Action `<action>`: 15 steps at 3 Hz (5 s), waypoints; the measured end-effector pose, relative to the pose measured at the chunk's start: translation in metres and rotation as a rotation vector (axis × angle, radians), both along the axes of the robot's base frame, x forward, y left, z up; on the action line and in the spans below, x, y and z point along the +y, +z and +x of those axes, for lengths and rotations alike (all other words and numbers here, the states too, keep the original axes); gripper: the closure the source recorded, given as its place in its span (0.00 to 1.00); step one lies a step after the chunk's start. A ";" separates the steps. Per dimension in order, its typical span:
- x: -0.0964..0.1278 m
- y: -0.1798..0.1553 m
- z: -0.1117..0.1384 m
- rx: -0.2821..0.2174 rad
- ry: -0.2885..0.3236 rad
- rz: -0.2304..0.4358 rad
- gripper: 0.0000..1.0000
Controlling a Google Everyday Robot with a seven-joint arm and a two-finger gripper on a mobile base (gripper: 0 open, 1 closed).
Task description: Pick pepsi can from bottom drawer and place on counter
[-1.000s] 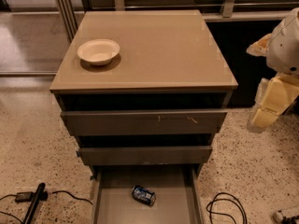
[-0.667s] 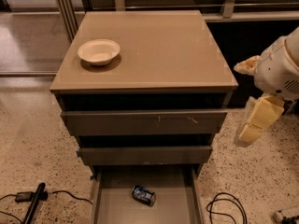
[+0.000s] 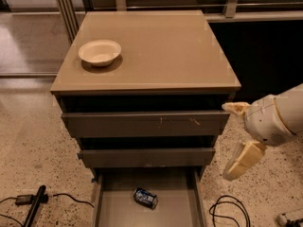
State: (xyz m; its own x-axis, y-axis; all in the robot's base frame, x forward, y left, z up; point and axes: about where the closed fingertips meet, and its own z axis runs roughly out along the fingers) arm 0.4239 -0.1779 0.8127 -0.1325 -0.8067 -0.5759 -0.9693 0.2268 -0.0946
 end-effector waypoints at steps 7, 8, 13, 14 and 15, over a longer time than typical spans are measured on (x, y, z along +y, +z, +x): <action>0.035 -0.262 0.001 0.041 -0.073 0.237 0.00; 0.041 -0.286 0.001 0.039 -0.035 0.295 0.00; 0.090 -0.393 0.017 -0.001 -0.227 0.321 0.00; 0.095 -0.430 0.025 -0.045 -0.273 0.349 0.00; 0.099 -0.468 0.037 -0.058 -0.278 0.377 0.00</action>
Offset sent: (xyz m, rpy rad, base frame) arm -0.0059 -0.0009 -0.0491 0.0573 0.0170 0.0166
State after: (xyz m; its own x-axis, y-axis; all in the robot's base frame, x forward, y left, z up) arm 0.4605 -0.0791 0.3449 -0.2725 -0.4784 -0.8348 -0.8626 0.5057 -0.0083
